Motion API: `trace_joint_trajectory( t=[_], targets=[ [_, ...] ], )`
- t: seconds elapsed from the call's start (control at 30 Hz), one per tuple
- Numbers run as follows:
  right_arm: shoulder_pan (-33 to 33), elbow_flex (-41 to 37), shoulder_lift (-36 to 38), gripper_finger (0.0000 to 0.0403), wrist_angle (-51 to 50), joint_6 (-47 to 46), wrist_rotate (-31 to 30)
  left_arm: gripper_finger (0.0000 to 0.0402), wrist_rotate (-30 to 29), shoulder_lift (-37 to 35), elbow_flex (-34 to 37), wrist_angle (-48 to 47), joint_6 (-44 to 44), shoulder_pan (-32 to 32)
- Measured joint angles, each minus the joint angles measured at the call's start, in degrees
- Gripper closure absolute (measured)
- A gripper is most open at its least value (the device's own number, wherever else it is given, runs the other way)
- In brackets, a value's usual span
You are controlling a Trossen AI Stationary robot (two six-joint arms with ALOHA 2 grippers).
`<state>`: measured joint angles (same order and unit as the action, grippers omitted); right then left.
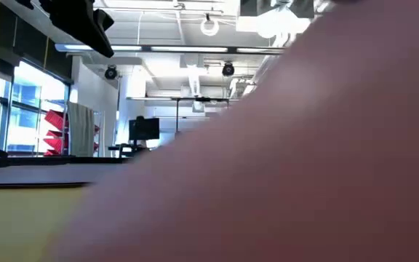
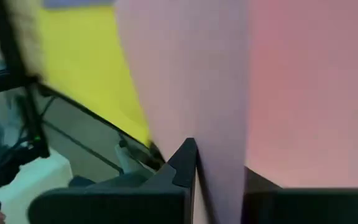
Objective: Organize paper
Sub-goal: Stack the pink paper on the bottom right pink paper
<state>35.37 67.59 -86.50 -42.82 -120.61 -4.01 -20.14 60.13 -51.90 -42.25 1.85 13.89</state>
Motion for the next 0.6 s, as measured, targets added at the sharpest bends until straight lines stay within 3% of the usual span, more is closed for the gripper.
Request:
trace_joint_trajectory(
  t=[0.07, 0.13, 0.4, 0.6],
  targets=[
    [4.92, -4.62, 2.16, 0.0403, 0.28, -8.2, -2.11, 0.0402, 0.08, 0.19, 0.0, -0.05, 0.28, 0.0],
    [6.25, -7.56, 3.36, 0.0403, 0.26, -9.63, 3.35, 0.0402, -0.09, 0.4, 0.0, 0.06, 0.46, 0.0],
    [5.97, -13.71, 6.36, 0.0403, -3.41, -10.56, 10.18, 0.0402, 0.34, 0.75, 0.0, 0.01, 0.5, 0.02],
    [5.49, -17.47, 12.5, 0.0403, -5.03, -10.47, 8.6, 0.0402, 0.52, 0.76, 0.0, 0.19, 2.73, 0.0]
  ],
)
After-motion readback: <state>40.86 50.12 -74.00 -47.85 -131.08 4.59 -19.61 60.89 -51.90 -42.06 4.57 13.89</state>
